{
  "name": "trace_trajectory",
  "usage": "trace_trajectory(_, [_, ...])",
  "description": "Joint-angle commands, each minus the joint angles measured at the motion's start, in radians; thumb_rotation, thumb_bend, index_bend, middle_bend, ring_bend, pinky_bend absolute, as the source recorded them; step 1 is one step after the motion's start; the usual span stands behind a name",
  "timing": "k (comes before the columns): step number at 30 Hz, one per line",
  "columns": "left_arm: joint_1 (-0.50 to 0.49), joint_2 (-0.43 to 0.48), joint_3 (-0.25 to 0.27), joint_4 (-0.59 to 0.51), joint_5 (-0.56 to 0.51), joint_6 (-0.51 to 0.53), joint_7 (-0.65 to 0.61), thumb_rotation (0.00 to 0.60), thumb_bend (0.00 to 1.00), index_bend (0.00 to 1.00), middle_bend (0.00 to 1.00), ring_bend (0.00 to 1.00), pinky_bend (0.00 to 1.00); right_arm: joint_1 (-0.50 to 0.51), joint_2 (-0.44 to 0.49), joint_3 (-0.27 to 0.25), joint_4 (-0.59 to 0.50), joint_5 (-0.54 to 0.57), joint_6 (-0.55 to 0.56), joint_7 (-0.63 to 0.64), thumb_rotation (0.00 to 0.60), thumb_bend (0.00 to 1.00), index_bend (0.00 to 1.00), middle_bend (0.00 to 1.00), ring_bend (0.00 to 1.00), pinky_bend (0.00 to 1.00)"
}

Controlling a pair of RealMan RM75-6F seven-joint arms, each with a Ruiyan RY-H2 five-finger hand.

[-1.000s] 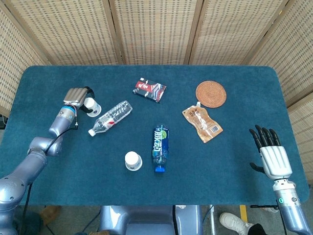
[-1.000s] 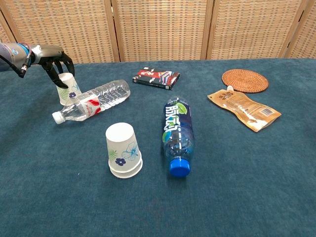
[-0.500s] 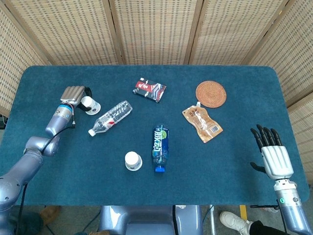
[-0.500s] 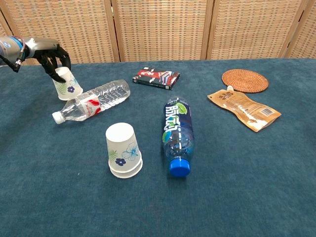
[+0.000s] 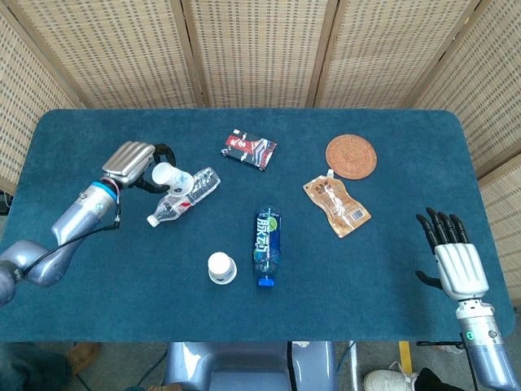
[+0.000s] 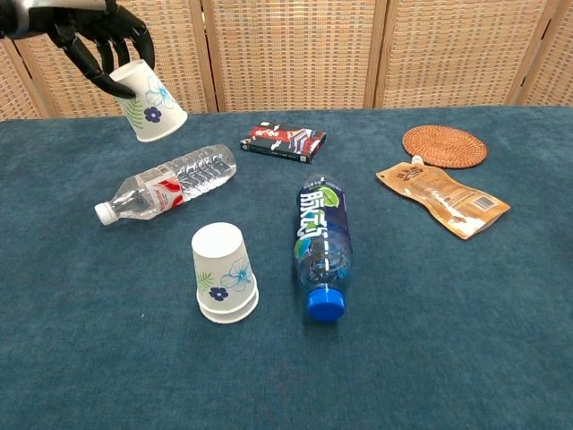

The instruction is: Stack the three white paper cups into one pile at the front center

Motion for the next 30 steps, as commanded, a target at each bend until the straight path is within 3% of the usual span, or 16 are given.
trace_trajectory(1, [0.059,0.189,0.013,-0.28,0.083,0.094,0.053,0.6,0.31,0.56,0.4,0.44,0.45,-0.002,0.0,0.001,-0.002,-0.003,-0.001,0.0,0.6,0.0,0.01,0.0,0.0,0.0])
trace_trajectory(8, [0.055,0.228,0.07,-0.469,0.221,0.101,0.12,0.6,0.3,0.57,0.4,0.44,0.45,-0.005,0.002,0.004,-0.002,-0.002,-0.009,0.001,0.6,0.0,0.01,0.0,0.0,0.0])
trace_trajectory(12, [0.037,0.224,0.094,-0.514,0.252,0.07,0.189,0.6,0.3,0.57,0.4,0.44,0.45,-0.006,0.005,0.008,-0.004,0.003,-0.015,0.003,0.6,0.0,0.01,0.0,0.0,0.0])
trace_trajectory(22, [-0.012,0.093,0.123,-0.503,0.186,-0.002,0.386,0.6,0.3,0.57,0.4,0.44,0.45,-0.013,0.015,0.013,-0.008,-0.005,-0.016,0.019,0.6,0.0,0.01,0.0,0.0,0.0])
trace_trajectory(30, [-0.025,0.018,0.122,-0.474,0.101,0.019,0.517,0.6,0.31,0.56,0.4,0.44,0.45,-0.017,0.023,0.02,-0.009,-0.004,-0.023,0.03,0.6,0.0,0.01,0.0,0.0,0.0])
